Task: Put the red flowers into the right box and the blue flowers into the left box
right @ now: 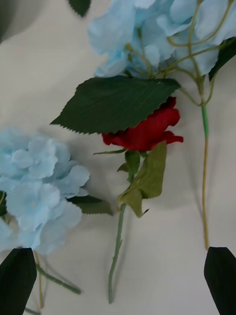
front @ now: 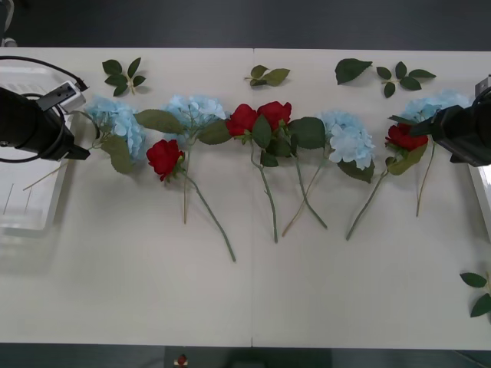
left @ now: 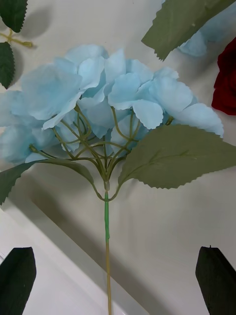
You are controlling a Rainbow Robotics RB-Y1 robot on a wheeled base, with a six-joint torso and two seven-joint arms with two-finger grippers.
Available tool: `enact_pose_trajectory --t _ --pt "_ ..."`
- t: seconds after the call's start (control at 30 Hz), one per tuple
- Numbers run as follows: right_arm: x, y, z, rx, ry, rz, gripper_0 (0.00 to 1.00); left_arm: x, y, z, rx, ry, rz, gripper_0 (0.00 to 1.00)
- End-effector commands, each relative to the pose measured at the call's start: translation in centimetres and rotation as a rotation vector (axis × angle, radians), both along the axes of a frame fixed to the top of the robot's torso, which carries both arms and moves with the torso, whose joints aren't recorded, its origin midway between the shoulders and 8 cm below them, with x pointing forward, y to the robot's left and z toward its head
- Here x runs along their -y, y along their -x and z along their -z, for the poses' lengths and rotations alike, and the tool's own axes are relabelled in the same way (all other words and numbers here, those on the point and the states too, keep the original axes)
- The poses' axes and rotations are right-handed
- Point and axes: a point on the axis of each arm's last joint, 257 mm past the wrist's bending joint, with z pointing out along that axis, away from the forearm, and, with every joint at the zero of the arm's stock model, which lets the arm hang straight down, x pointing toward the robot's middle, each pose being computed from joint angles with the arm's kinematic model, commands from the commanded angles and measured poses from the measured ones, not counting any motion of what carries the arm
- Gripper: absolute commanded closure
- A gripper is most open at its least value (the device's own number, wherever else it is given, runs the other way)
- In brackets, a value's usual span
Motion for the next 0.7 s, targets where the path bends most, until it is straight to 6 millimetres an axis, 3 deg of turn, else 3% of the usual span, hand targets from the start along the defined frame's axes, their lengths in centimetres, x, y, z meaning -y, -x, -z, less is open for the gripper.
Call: enact_pose_trajectory --t 0.03,0.33,0.7 --pt "1.7 -2.0 -0.7 0.037 0.009 0.063 0.0 -0.3 -1.5 -1.5 0.044 -0.046 -0.01 0.06" --pt "6.3 -4.4 0.9 0.092 0.228 0.099 0.0 -0.6 -1.9 1.5 -0.017 -0.03 -0.064 0.06" --pt "9.5 -6.1 3.4 0.109 0.328 0.049 0.0 -0.3 -3.1 2.4 -0.023 -0.016 -0.1 0.05"
